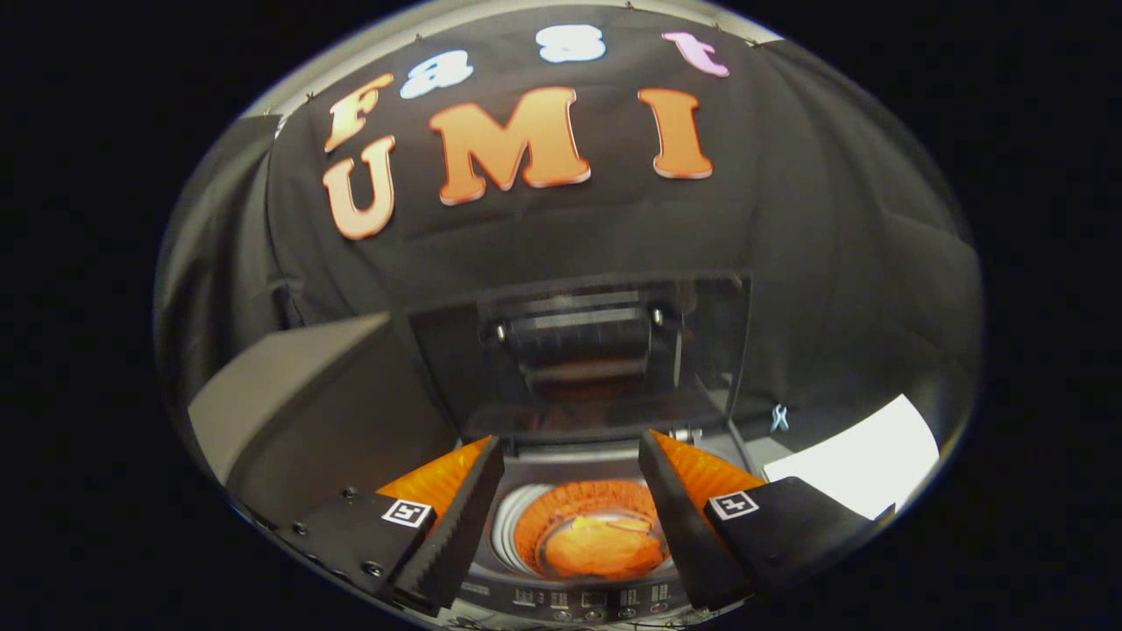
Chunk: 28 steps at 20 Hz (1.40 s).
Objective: Put the clothes into the washing machine and then close the washing machine lid.
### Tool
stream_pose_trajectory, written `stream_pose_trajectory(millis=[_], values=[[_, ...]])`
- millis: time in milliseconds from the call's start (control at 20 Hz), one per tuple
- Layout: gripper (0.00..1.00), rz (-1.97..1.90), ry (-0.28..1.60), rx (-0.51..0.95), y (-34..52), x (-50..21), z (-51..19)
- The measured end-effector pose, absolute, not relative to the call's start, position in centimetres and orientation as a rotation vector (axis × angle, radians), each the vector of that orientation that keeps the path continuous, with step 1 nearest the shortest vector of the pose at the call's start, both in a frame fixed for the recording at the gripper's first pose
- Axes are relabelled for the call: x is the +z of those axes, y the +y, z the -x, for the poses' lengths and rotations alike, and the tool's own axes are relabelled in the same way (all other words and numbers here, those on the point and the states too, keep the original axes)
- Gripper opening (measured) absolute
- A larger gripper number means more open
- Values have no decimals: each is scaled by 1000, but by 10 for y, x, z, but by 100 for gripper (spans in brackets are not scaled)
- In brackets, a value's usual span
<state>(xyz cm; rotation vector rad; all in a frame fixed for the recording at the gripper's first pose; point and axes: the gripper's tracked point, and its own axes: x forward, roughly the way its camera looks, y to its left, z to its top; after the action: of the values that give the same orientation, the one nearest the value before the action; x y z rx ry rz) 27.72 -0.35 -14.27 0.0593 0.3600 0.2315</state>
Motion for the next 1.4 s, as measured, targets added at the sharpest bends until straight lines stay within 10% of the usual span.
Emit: stream_pose_trajectory(millis=[400,1400], values=[[99,-36,199,259,20,-35,-368],[98,86,345,218,35,-141,-509]])
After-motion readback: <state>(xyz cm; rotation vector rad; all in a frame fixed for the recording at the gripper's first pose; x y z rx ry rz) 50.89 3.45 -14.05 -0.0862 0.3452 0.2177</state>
